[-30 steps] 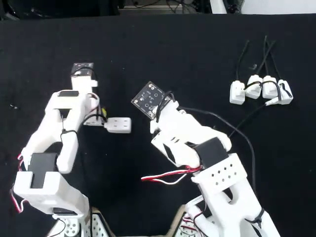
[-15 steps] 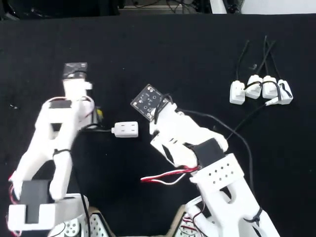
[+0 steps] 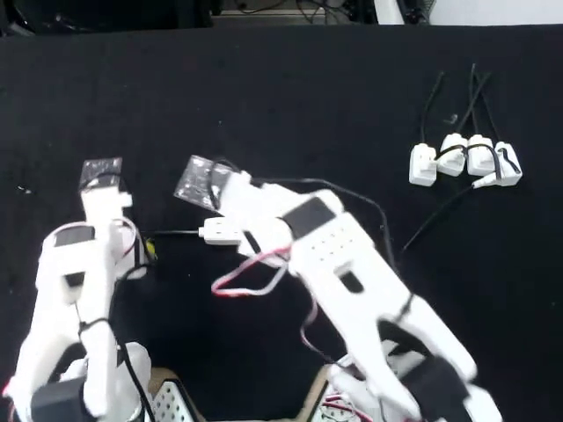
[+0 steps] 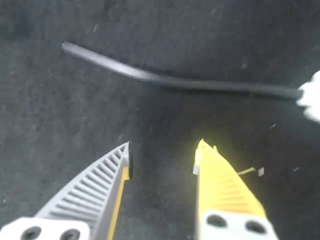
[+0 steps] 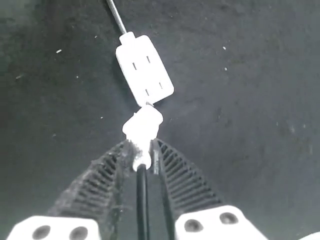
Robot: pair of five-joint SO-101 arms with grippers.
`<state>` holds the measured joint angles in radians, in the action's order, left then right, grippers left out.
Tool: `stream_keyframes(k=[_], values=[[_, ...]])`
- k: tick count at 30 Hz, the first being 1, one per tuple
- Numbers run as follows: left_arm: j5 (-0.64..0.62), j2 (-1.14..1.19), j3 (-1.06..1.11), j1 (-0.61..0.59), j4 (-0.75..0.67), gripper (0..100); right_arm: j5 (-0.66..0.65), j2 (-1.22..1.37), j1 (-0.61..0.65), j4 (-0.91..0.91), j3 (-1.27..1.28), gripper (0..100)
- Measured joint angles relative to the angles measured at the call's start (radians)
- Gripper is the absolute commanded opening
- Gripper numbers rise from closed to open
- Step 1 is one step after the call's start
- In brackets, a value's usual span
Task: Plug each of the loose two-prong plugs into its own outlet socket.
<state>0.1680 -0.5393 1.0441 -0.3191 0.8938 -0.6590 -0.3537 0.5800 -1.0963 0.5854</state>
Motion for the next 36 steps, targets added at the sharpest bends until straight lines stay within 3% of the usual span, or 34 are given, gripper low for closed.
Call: stream_keyframes(k=[5, 11, 29, 36], values=[[0.012, -0.080, 0.084, -0.009, 0.000, 21, -0.061, 0.199, 0.000, -0.005, -0.160, 1.1], [0.012, -0.092, 0.130, -0.014, -0.040, 21, -0.066, 0.413, 0.000, -0.132, -0.394, 1.1], [0.012, -0.092, 0.133, -0.015, -0.049, 21, 0.199, 0.689, -0.009, -0.512, -0.830, 1.1], [0.012, -0.101, 0.140, -0.015, -0.051, 21, 0.222, 0.793, -0.009, -0.598, -1.017, 1.1]])
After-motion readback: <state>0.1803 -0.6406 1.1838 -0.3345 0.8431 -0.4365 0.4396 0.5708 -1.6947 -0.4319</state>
